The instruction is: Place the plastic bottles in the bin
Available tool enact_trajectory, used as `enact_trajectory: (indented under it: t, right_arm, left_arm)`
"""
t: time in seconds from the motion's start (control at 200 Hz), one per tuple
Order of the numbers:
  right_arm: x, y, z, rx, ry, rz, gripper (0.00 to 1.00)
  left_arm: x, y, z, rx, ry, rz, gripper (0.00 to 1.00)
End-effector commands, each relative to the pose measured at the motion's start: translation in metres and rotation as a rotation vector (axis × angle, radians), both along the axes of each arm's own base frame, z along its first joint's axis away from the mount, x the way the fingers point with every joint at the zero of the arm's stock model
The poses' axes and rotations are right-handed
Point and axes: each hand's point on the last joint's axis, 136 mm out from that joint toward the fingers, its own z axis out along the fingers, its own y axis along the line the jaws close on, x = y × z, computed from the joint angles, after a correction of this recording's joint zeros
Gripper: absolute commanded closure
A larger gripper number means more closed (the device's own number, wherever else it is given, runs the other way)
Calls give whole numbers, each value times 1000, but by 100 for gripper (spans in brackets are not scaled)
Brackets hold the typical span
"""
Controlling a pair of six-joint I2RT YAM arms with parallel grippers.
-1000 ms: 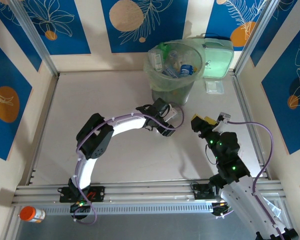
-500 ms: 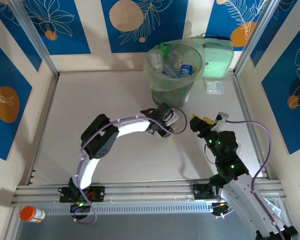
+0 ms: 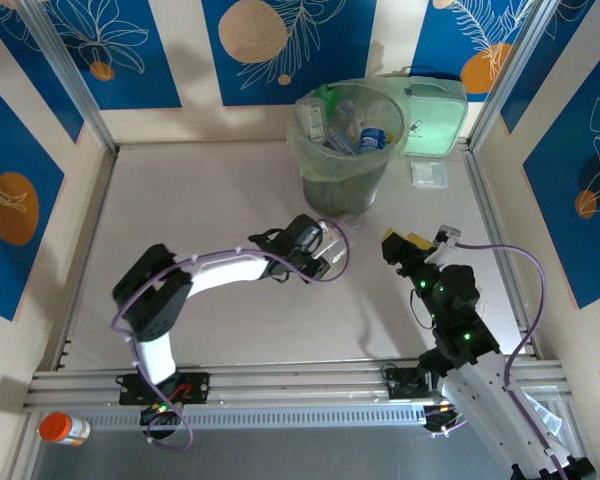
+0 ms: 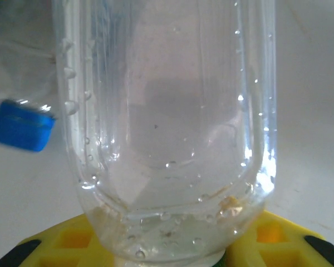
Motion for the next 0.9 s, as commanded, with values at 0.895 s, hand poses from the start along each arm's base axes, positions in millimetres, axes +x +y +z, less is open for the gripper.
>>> enact_trajectory:
  t: [0.895]
  right_arm:
    - [13, 148, -29, 111, 217, 703, 11]
  left_arm:
    - [-44, 24, 69, -419, -207, 90, 87]
